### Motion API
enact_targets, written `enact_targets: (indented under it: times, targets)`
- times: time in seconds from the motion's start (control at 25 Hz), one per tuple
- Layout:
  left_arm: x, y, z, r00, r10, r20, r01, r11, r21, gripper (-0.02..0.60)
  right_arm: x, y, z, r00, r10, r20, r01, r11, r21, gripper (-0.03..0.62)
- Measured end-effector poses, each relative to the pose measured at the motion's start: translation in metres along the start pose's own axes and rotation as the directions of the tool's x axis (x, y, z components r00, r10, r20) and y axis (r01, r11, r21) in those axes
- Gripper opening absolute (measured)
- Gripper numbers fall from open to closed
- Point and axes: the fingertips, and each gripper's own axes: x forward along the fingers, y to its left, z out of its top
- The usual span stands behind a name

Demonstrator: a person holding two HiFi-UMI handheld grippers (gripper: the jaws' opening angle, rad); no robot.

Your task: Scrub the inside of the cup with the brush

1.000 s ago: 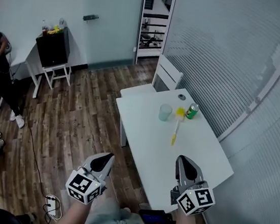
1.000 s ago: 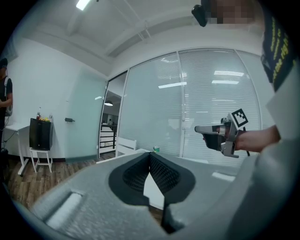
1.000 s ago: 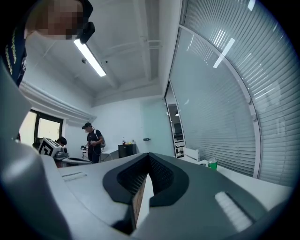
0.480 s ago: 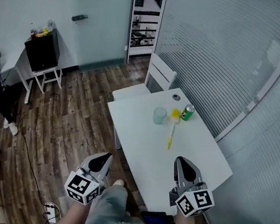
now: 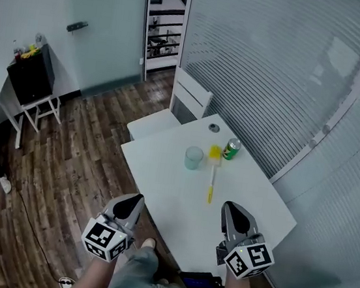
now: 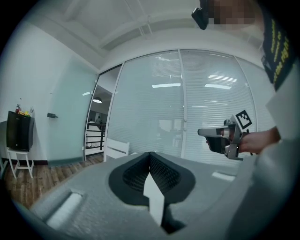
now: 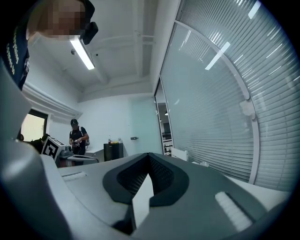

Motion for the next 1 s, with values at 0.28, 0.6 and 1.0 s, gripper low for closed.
enact_targets:
  times: [0.28,0.6,1.0]
  targets:
    - [0.059,0.028,0.014,0.996,-0.093,-0.006,0.093,0.995,0.018,0.0,0.045,-0.026,0.007,0.998,-0.062,0.007,0.062,0.998,0.005,0.006]
    - [0.136,0.059,0.013,0.978,-0.206,-0.028,0.206,0.978,0.023,0.0,0.093,-0.062,0.003,0.989,-0.147,0.002,0.147,0.989,0.009,0.006]
    - [0.19,0.075,0.007,0.945,-0.324,-0.048,0.325,0.946,0.016,0.0,0.113,-0.09,-0.013,0.962,-0.272,-0.012,0.273,0.962,0.028,0.006]
